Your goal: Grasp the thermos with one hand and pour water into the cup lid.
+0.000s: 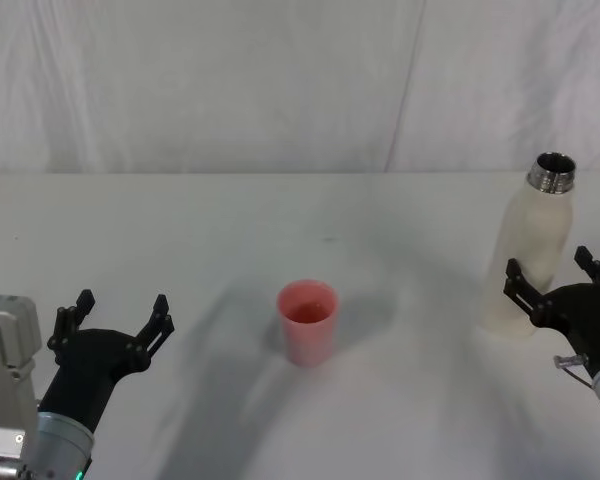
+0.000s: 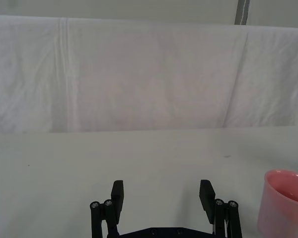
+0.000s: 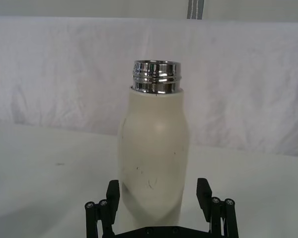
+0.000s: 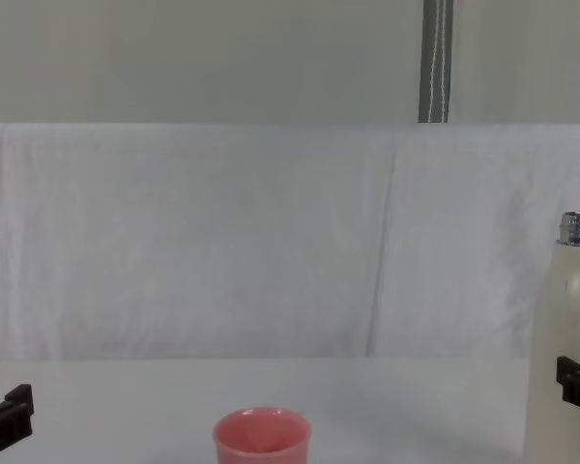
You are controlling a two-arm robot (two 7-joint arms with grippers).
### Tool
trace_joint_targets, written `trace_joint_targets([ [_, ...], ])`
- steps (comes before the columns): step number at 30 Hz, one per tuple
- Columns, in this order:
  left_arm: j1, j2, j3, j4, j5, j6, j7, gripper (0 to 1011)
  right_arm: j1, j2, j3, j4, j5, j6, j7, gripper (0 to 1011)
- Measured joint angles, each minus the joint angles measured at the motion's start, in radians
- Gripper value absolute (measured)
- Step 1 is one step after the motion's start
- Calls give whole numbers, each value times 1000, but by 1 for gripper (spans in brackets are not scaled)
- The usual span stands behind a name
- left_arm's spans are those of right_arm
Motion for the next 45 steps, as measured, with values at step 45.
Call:
trace_joint_targets([
  [45, 0, 0, 0, 0, 0, 0, 0, 1001, -122, 11, -96, -49, 16, -61, 51, 1001],
])
